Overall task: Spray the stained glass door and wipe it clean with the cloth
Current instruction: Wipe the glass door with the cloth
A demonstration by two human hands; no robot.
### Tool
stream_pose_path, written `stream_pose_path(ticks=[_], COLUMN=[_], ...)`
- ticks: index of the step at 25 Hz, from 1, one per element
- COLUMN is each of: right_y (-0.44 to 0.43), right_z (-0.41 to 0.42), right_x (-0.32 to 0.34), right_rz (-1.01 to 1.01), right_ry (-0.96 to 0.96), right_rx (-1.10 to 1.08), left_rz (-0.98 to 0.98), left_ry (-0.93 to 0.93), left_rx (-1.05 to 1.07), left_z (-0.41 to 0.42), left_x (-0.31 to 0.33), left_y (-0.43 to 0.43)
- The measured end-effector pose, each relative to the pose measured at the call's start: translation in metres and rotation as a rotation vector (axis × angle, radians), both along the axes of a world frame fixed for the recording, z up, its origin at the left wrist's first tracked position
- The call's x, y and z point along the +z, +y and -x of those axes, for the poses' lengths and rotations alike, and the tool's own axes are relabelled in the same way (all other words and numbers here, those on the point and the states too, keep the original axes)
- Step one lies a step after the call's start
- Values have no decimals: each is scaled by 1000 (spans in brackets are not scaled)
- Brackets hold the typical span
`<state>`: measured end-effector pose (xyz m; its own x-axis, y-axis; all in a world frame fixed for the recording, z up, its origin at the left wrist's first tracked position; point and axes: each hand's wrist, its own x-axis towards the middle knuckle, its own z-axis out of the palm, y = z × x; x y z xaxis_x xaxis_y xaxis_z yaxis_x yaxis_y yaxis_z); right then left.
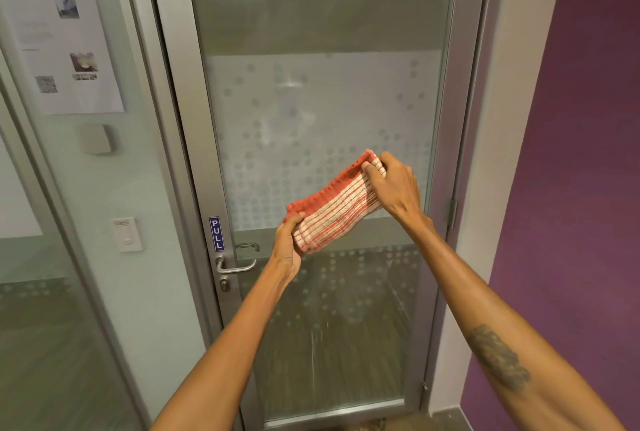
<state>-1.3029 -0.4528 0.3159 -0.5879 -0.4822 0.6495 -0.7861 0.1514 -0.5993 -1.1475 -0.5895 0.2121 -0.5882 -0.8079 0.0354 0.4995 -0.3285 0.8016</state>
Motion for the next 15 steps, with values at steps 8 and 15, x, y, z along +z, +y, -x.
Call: stream_pose_path(ticks=[8, 15], right_y=[-3, 1], right_z=[3, -6], right_x=[-45, -58], right_rz=[217, 224], right_ry=[-59, -80], right_rx=[-79, -82], left_rz=[576, 648], left_ry=[-471, -585], left_rx=[585, 554], left_z=[-2, -16], left_x=[20, 26], left_y=[-5, -1])
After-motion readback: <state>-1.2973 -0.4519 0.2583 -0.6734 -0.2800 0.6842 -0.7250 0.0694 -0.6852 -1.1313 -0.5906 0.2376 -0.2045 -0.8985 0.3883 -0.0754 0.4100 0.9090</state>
